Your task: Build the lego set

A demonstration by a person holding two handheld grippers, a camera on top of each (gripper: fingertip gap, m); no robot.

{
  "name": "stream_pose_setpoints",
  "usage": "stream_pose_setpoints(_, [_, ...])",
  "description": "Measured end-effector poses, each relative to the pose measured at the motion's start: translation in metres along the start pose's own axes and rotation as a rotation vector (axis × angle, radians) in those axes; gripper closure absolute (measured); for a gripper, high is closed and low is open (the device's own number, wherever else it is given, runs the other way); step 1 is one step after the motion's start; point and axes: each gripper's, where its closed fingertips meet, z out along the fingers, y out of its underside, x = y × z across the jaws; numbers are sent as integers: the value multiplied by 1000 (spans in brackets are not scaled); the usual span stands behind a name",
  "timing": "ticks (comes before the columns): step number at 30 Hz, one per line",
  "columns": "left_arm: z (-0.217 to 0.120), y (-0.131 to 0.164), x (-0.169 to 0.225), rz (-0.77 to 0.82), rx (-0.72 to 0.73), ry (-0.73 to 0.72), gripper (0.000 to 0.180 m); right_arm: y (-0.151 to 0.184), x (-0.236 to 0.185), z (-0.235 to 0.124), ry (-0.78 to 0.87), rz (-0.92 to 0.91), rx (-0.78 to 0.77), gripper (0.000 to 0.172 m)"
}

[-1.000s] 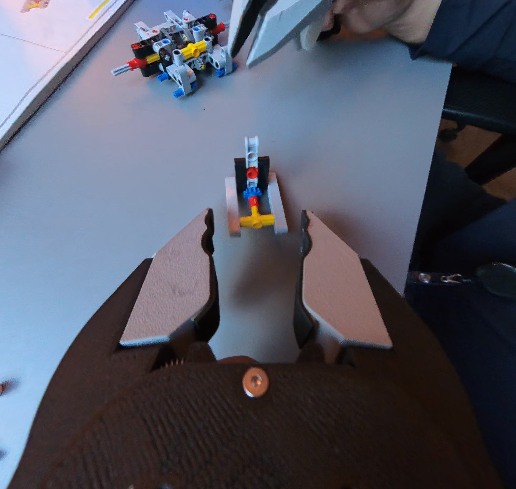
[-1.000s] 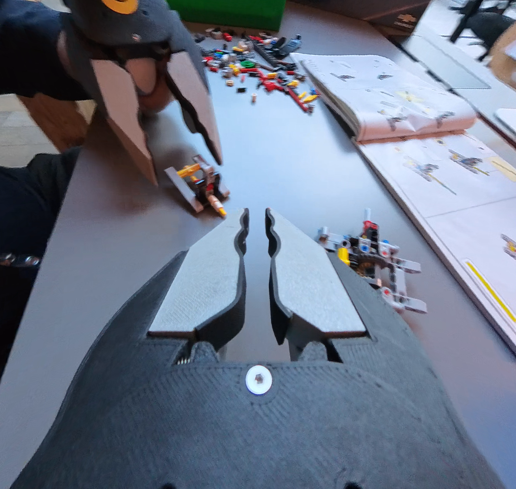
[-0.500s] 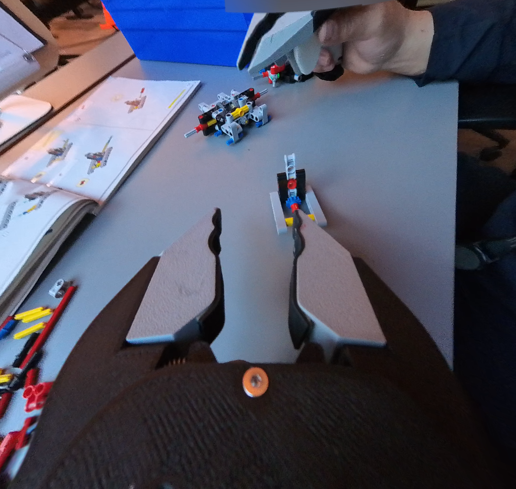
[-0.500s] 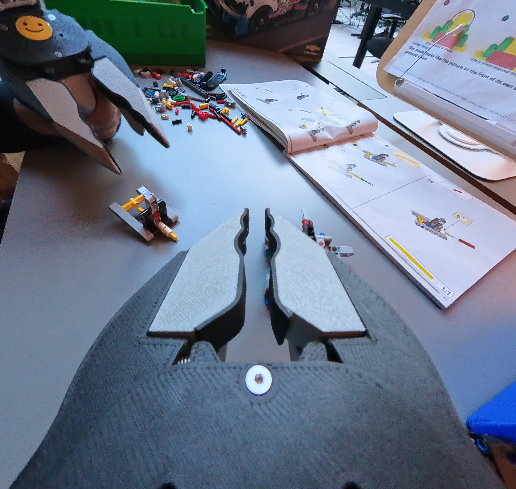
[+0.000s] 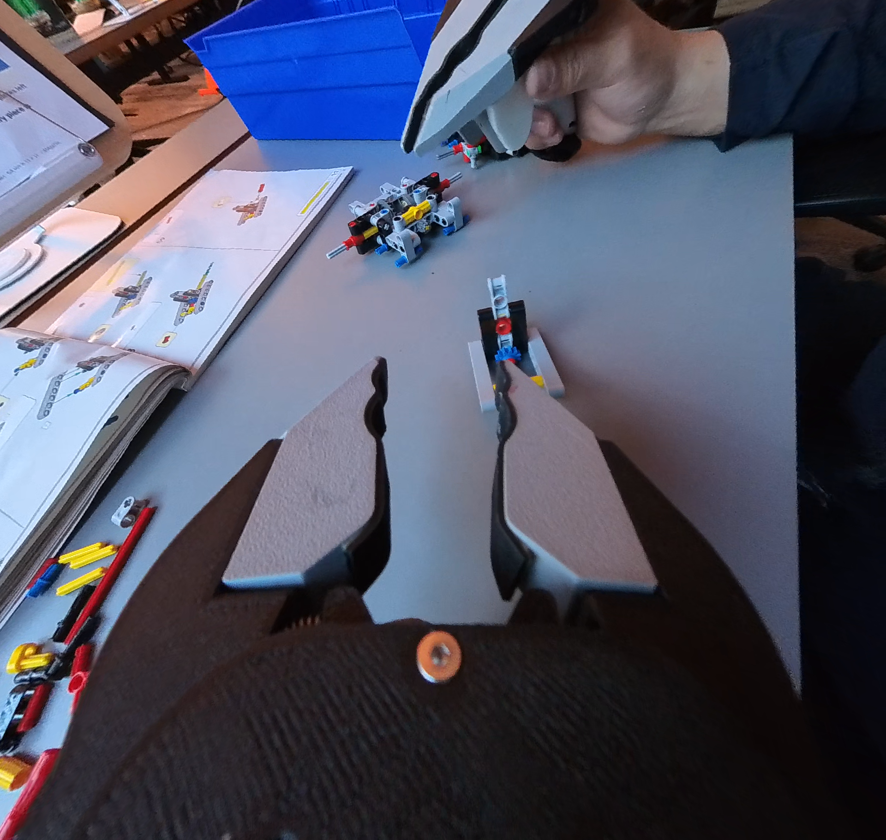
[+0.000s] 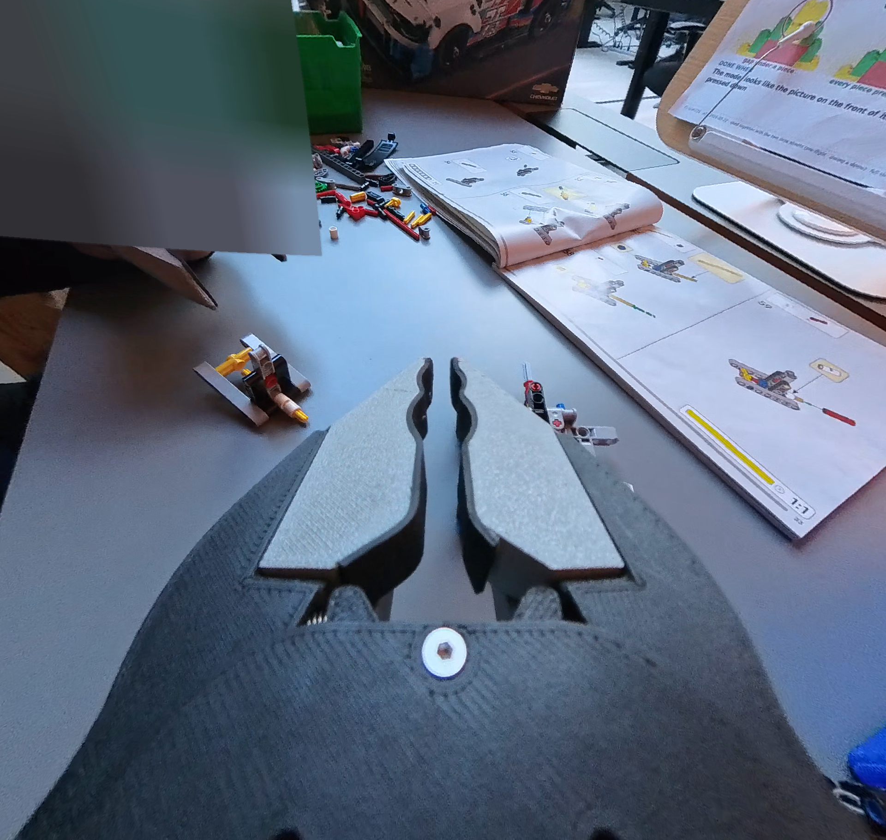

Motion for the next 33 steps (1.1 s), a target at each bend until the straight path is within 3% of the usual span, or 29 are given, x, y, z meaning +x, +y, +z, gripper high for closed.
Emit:
stream_pose_setpoints(10, [1,-2,5,126,1,-59,144,4,-3,3,-31,7,-4,172])
stream_pose_setpoints(15, [-3,-6,-1,100,33,-95,146,7,-3,3,-38,17,-16,172])
stream_pose_setpoints(18, [-15,-5,-13,34,48,-134,158,6,-3,2,-32,9,-11,172])
stream_pose_setpoints(20, [-34,5,-36,23,-25,-192,179,7,-3,1,-26,5,-11,172])
stream_pose_setpoints(21, [-47,14,-55,23,-100,-231,179,6,-3,0,-26,5,-10,172])
stream_pose_setpoints(24, [-83,59,-102,-53,-415,-198,160,4,-6,0,-38,3,-3,172])
stream_pose_setpoints(26, [-101,87,-121,-136,-570,-125,158,4,-8,2,-45,-4,-10,172])
stream_pose_setpoints(29, [-114,115,-148,-111,-697,-113,172,7,-11,5,-49,-21,-28,172])
stream_pose_setpoints(33, [-117,131,-161,-120,-770,-81,174,8,-10,4,-41,-27,-37,172])
